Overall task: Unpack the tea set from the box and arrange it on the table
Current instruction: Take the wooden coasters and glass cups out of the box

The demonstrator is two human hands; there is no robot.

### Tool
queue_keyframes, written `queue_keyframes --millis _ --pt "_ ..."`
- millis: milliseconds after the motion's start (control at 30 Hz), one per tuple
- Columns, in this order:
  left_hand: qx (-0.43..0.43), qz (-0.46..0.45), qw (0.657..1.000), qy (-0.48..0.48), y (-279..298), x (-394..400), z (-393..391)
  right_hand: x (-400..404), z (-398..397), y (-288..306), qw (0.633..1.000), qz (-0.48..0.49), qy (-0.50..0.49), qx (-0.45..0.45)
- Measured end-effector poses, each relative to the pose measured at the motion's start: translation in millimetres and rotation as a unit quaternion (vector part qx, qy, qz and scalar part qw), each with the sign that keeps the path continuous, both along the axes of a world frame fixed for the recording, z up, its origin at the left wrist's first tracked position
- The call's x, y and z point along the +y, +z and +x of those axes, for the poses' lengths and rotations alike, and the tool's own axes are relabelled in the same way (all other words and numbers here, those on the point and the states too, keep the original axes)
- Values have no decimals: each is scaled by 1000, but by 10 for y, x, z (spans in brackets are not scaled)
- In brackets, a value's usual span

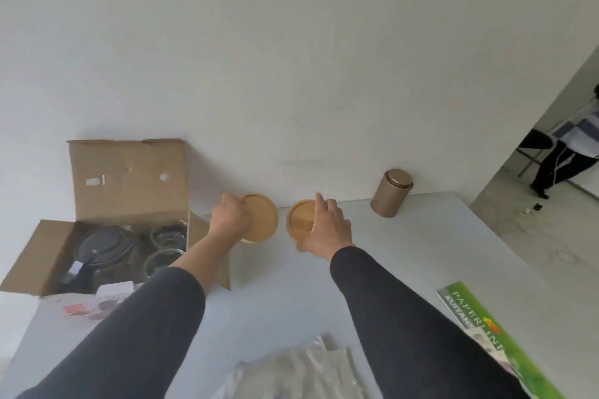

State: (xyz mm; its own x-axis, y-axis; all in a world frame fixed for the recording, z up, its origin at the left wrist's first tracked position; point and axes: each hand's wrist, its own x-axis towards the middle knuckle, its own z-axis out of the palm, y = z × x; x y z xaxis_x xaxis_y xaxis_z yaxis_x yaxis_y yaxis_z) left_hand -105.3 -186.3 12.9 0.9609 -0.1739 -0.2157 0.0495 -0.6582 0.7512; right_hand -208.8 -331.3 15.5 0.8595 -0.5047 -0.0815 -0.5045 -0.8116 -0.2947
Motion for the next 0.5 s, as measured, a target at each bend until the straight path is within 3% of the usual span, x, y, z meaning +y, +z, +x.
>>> queue_keyframes --millis 300,500 --pt "84 12 996 24 -758 -1373 113 -1473 172 -599 997 54 -41 43" --pt "124 30 989 69 -1242 -1824 256 -1953 480 -1047 993 75 -24 84"
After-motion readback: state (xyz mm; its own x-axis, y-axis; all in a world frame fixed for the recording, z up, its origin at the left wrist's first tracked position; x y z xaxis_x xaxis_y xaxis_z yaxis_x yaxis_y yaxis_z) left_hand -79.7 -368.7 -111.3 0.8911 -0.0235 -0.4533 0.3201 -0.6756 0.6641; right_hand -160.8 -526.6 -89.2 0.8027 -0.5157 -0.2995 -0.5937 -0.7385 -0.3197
